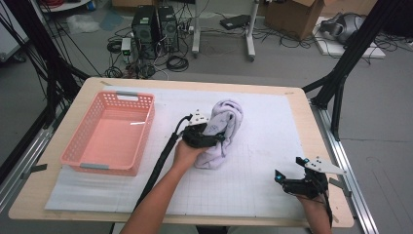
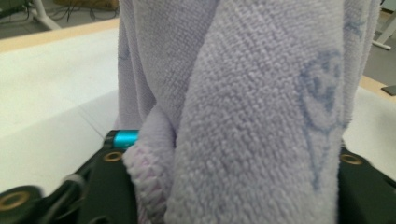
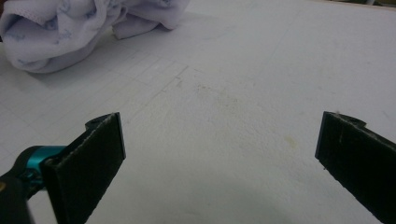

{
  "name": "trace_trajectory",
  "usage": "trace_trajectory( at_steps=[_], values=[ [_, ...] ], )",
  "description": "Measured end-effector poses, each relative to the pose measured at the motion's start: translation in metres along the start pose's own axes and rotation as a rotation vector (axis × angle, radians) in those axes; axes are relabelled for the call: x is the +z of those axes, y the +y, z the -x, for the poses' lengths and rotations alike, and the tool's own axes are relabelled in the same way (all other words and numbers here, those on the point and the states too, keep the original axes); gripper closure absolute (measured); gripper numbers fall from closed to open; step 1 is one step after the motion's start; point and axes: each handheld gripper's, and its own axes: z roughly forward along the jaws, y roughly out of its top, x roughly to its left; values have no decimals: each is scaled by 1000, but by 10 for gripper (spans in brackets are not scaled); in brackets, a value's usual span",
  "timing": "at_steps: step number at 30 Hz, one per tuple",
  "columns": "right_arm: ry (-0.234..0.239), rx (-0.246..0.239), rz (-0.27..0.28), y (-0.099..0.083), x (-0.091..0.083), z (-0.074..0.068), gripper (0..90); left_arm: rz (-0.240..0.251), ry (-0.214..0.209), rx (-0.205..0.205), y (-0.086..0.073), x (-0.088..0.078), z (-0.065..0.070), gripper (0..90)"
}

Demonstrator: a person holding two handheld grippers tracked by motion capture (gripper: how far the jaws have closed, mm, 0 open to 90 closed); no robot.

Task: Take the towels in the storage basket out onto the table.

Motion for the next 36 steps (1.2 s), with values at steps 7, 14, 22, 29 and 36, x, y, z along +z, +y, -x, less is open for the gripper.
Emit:
trace_trajectory(
  at_steps=[7,14,22,29,36],
  values=[
    [-2,-4,-1,0,-1,-3,2,81,44,-22,19,-35,0,200],
    [1,1,2,0,1,-1,2,186,77,4,8,-84,4,188],
    [12,8,10,1,3,-4,2,202,19,-2,-29,-109,8,204],
    [18,11,13,1,6,-4,2,225,1,-7,-47,-121,6,220],
    [17,9,9,2,9,-1,3,201,41,14,-58,-123,9,216]
  ],
)
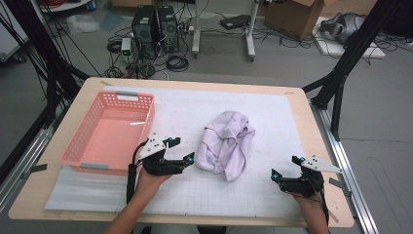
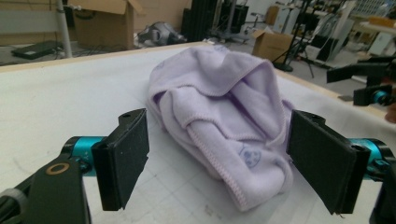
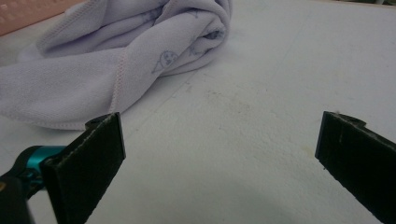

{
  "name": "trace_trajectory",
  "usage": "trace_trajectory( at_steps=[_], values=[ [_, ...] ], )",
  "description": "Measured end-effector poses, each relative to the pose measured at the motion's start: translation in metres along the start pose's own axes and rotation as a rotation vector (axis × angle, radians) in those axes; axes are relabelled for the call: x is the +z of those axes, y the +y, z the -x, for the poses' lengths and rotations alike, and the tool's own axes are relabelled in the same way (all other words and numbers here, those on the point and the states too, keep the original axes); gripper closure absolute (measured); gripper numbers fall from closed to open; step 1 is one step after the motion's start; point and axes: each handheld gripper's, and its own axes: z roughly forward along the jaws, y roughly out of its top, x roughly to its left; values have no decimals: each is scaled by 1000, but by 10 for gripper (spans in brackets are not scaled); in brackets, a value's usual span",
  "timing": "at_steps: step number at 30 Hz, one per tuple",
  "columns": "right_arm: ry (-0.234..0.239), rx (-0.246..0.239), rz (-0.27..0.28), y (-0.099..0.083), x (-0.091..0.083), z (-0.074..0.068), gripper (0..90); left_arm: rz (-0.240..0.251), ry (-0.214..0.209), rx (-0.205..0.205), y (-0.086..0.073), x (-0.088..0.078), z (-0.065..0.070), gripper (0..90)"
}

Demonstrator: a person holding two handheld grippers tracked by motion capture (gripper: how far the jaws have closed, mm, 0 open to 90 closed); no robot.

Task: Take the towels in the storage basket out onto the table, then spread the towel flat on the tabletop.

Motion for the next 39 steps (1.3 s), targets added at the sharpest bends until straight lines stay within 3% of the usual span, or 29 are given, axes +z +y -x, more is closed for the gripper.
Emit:
trace_trajectory(
  at_steps=[21,27,39],
  values=[
    [-14,13,-7,0,0,5,3,10,28,-25,-4,-1,-6,227],
    [-21,-8,-16,1,2,3,3,-7,24,-30,-6,1,-7,241],
    [-35,8,-60,-2,10,6,6,-44,22,-33,-8,6,-7,267]
  ],
)
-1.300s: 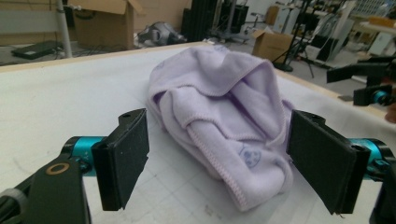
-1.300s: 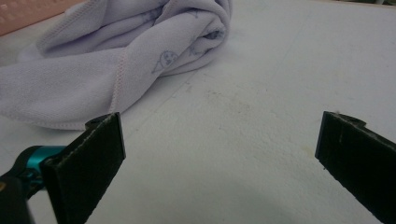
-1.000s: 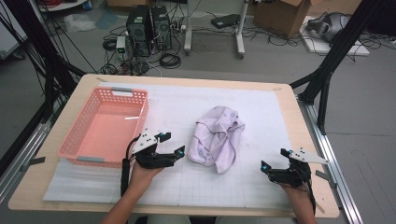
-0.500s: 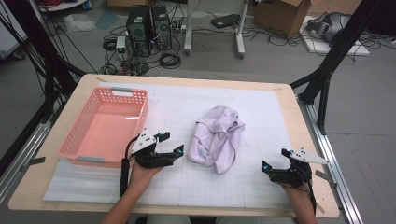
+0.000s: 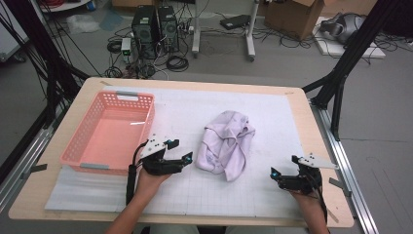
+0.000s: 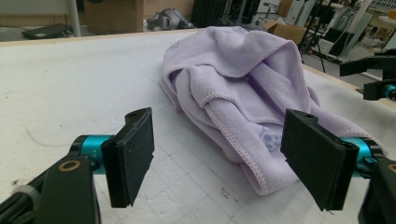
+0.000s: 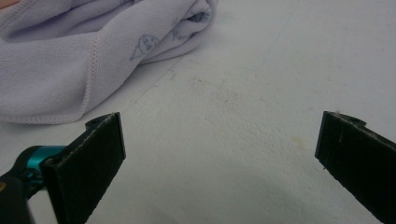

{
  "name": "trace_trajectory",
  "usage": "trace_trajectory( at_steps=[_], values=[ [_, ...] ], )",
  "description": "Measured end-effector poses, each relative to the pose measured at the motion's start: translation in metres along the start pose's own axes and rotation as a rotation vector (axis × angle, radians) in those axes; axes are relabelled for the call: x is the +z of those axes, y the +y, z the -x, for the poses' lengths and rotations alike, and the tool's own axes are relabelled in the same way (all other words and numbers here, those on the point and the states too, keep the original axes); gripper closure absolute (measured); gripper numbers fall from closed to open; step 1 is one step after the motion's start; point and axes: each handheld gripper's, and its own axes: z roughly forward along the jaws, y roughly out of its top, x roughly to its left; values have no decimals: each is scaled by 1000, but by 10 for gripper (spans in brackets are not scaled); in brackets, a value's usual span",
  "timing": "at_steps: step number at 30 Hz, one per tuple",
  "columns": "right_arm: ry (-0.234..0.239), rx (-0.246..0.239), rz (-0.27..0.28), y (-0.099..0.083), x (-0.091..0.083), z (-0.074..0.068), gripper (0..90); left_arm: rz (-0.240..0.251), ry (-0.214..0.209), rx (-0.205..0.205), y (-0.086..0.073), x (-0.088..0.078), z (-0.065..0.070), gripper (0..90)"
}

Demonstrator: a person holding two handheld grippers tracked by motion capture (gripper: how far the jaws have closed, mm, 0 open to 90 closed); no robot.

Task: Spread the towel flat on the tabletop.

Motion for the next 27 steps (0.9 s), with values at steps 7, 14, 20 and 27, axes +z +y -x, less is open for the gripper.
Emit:
trace_trajectory(
  at_steps=[7,14,20,27],
  values=[
    [2,10,-14,-3,-2,5,45,-22,-12,-9,2,8,3,296],
    [31,30,-17,-3,-2,8,71,-61,-33,-31,4,21,2,351],
    [86,16,-27,-2,-3,6,285,-107,-42,-49,6,43,6,348],
    [101,5,-43,-1,-2,-3,333,-260,-25,61,11,85,22,449]
  ],
)
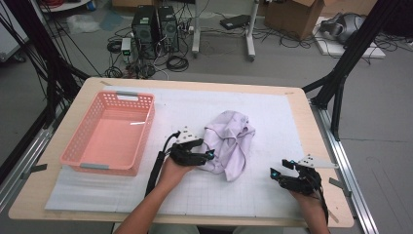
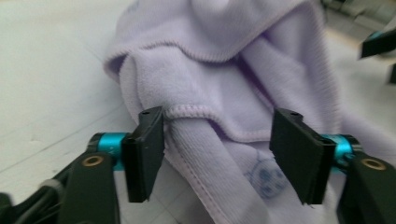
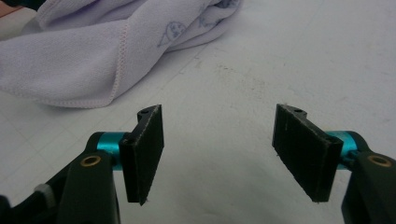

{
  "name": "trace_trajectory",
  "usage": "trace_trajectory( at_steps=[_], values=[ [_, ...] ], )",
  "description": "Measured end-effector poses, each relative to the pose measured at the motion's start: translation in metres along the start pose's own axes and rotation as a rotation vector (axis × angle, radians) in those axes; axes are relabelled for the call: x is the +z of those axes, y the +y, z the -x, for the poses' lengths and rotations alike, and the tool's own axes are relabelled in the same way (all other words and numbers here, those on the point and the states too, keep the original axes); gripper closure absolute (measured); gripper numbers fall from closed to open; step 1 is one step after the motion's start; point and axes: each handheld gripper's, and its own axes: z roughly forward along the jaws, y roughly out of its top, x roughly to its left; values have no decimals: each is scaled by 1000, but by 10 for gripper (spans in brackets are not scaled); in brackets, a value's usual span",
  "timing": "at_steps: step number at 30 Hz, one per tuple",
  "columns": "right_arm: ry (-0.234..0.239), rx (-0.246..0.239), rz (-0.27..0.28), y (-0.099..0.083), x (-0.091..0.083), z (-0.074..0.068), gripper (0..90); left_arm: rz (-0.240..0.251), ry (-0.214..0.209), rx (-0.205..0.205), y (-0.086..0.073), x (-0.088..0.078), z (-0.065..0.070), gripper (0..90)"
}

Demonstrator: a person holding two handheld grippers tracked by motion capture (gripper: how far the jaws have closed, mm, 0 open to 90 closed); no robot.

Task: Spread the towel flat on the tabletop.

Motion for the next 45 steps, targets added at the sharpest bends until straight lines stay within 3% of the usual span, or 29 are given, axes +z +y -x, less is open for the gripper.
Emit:
trace_trajectory(
  at_steps=[3,5,11,12,13,16,18,20,21,22,24,26,27,28,29,30,32,33,34,36,37,40,42,45],
  values=[
    [10,3,-3,2,3,-3,349,-54,9,48,-3,6,3,743],
    [28,-2,-15,5,9,-10,378,-34,7,33,-2,2,3,803],
    [89,-27,-44,18,28,-25,381,0,-8,36,-3,-24,0,806],
    [119,-35,-44,27,39,-33,371,9,-5,30,-5,-27,-1,806],
    [119,-35,-44,27,39,-33,371,-1,-11,35,-5,-29,-2,806],
    [141,-73,-80,40,63,-47,373,13,-17,25,-7,-34,-4,806],
    [160,-85,-131,43,81,-53,477,17,-16,27,-9,-36,-4,806],
    [149,-132,-176,42,88,-55,702,9,-11,31,-12,-37,-6,806],
    [164,-136,-188,42,84,-53,814,22,-10,32,-14,-39,-6,806],
    [168,-127,-192,42,78,-49,823,19,-7,36,-16,-40,-6,809],
    [130,-135,-213,36,62,-40,830,12,-24,39,-21,-43,-7,814],
    [137,-97,-184,27,41,-28,830,4,-50,51,-23,-42,-4,816],
    [95,-107,-177,21,24,-24,834,-2,-40,74,-22,-41,0,836],
    [95,-107,-177,21,24,-24,834,1,-19,86,-22,-41,2,836],
    [37,-138,-203,18,17,-23,834,6,-27,61,-21,-43,1,831],
    [14,-115,-204,10,5,-17,833,12,-33,47,-21,-44,-1,818],
    [6,-92,-200,7,-1,-14,833,20,-28,47,-22,-47,-2,812],
    [-48,-100,-214,2,-11,-9,832,20,-27,50,-22,-47,-2,799],
    [-48,-100,-214,2,-11,-9,832,19,-26,53,-22,-47,-2,799],
    [-145,-109,-254,0,-19,-4,820,19,-12,42,-22,-45,-1,747],
    [-171,-90,-248,-1,-23,0,802,22,-5,28,-22,-44,-2,678],
    [-204,-22,-162,0,-35,7,634,37,21,-1,-22,-47,-7,525],
    [-194,2,-62,7,-44,6,546,57,24,-19,-21,-49,-9,436],
    [-157,-2,-20,12,-43,0,503,61,6,-21,-21,-47,-9,410]
  ],
)
